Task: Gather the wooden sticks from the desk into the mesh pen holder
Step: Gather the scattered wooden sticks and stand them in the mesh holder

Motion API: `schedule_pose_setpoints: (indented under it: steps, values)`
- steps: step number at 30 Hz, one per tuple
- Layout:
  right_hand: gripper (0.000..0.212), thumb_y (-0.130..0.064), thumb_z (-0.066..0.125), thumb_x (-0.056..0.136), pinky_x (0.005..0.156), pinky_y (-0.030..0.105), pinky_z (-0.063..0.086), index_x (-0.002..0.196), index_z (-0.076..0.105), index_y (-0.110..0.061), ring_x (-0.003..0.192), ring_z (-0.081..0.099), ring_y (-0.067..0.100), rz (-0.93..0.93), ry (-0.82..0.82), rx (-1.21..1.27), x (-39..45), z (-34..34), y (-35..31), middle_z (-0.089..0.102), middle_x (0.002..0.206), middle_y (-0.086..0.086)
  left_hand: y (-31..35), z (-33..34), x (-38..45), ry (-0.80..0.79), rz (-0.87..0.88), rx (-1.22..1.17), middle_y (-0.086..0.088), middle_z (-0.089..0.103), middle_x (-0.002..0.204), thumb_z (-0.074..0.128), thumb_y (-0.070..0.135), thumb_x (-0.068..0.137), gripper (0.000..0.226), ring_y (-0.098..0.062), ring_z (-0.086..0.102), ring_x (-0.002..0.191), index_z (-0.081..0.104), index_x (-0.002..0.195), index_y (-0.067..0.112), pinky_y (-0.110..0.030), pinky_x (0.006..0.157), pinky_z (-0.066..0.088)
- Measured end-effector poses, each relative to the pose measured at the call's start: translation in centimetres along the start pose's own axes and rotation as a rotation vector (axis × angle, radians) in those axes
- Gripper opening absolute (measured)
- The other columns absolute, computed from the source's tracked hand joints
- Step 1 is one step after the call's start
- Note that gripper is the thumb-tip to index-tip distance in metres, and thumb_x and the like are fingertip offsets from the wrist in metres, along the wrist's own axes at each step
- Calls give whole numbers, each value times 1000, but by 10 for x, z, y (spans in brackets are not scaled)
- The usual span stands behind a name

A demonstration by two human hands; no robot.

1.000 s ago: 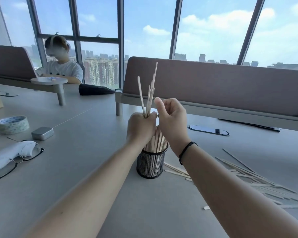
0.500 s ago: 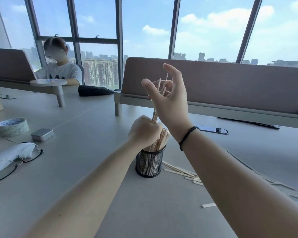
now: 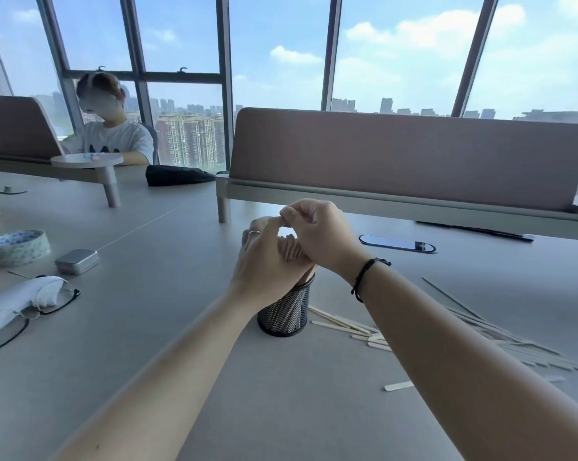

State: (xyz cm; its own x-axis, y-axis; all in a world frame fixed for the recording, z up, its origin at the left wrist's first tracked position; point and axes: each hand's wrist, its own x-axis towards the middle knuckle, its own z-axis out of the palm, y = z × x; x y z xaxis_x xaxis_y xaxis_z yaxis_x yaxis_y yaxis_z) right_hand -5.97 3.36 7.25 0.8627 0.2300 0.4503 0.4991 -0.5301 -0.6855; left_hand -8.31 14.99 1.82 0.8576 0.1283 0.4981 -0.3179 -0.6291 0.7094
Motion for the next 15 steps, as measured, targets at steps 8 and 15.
schedule_pose_setpoints:
  steps: [8,15]
  values:
    - [31,-27,46,105,81,38,52,111,68,-6,86,65,21,120,-133,272,-21,-20,18,73,104,19,20,4,-9,104,71,347,-6,65,131,31,53,91,58,-29,58,121,60,125,16,-42,110,32]
    - [35,-24,55,100,101,30,47,132,62,-10,111,61,11,143,-69,103,-50,-59,90,67,123,-3,56,38,-22,261,542,507,-6,69,114,53,39,95,34,-31,61,110,68,106,11,-57,117,26]
